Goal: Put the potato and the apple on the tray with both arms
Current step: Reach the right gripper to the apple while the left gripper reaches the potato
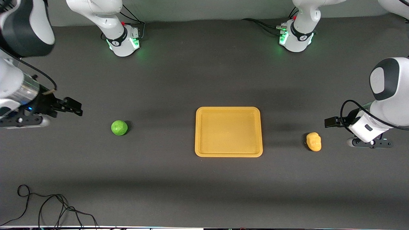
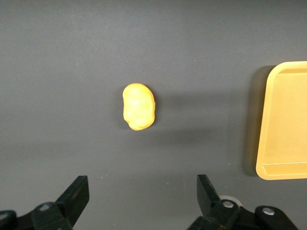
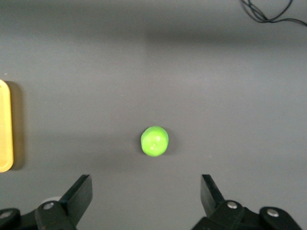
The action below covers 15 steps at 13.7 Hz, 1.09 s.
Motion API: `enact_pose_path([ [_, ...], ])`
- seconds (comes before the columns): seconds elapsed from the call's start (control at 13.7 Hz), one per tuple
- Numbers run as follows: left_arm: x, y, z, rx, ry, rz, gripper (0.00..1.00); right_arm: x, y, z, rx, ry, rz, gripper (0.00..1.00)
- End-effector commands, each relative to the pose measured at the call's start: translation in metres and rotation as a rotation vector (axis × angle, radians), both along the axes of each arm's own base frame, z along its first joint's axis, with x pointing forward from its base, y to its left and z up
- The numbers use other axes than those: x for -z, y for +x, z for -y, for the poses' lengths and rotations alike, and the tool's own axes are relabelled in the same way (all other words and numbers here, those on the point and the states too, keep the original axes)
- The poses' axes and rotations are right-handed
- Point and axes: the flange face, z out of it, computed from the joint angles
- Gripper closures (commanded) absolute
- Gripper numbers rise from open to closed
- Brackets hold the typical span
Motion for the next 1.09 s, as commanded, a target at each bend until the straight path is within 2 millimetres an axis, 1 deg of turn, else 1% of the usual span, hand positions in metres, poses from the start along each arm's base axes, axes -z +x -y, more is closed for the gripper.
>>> enact_pose_path([
  [0.0, 0.005, 0.006, 0.019, -0.044, 0.020, 0.026, 0.00, 0.060, -0.009, -0.003, -0.035, -0.010, 0.012, 0.00],
  [0.07, 0.022, 0.011, 0.023, -0.049, 0.039, 0.023, 0.00, 0.087, -0.010, -0.004, -0.032, 0.001, 0.008, 0.00],
  [0.15, 0.036, 0.016, 0.024, -0.046, 0.054, 0.028, 0.00, 0.109, -0.014, -0.013, -0.049, 0.005, 0.017, 0.00],
  [0.22, 0.044, 0.019, 0.023, -0.042, 0.060, 0.034, 0.00, 0.131, -0.016, -0.022, -0.062, 0.009, 0.028, 0.00],
  [0.36, 0.058, 0.023, 0.023, -0.044, 0.057, 0.032, 0.00, 0.171, -0.016, -0.024, -0.055, 0.020, 0.011, 0.00],
  [0.44, 0.065, 0.024, 0.023, -0.055, 0.057, 0.024, 0.00, 0.191, -0.015, -0.030, -0.057, 0.025, -0.003, 0.00],
  [0.51, 0.076, 0.025, 0.024, -0.076, 0.058, 0.015, 0.00, 0.218, -0.019, -0.049, -0.092, 0.027, -0.033, 0.00],
  [0.58, 0.082, 0.027, 0.025, -0.091, 0.059, 0.018, 0.00, 0.237, -0.023, -0.053, -0.100, 0.026, -0.051, 0.00],
  [0.66, 0.090, 0.027, 0.024, -0.087, 0.067, 0.012, 0.00, 0.252, -0.030, -0.047, -0.095, 0.021, -0.070, 0.00],
  [0.73, 0.099, 0.028, 0.026, -0.082, 0.071, 0.008, 0.00, 0.264, -0.035, -0.035, -0.082, 0.010, -0.079, 0.00],
  [0.8, 0.107, 0.029, 0.025, -0.082, 0.072, 0.004, 0.00, 0.277, -0.045, -0.030, -0.081, 0.007, -0.075, 0.00],
  [0.87, 0.115, 0.029, 0.025, -0.080, 0.073, -0.002, 0.00, 0.284, -0.049, -0.023, -0.087, -0.006, -0.060, 0.00],
  [0.95, 0.121, 0.028, 0.026, -0.078, 0.072, 0.003, 0.00, 0.285, -0.048, -0.017, -0.090, -0.022, -0.060, 0.00],
  [1.02, 0.135, 0.030, 0.026, -0.070, 0.079, 0.009, 0.00, 0.285, -0.048, -0.016, -0.093, -0.026, -0.060, 0.00],
])
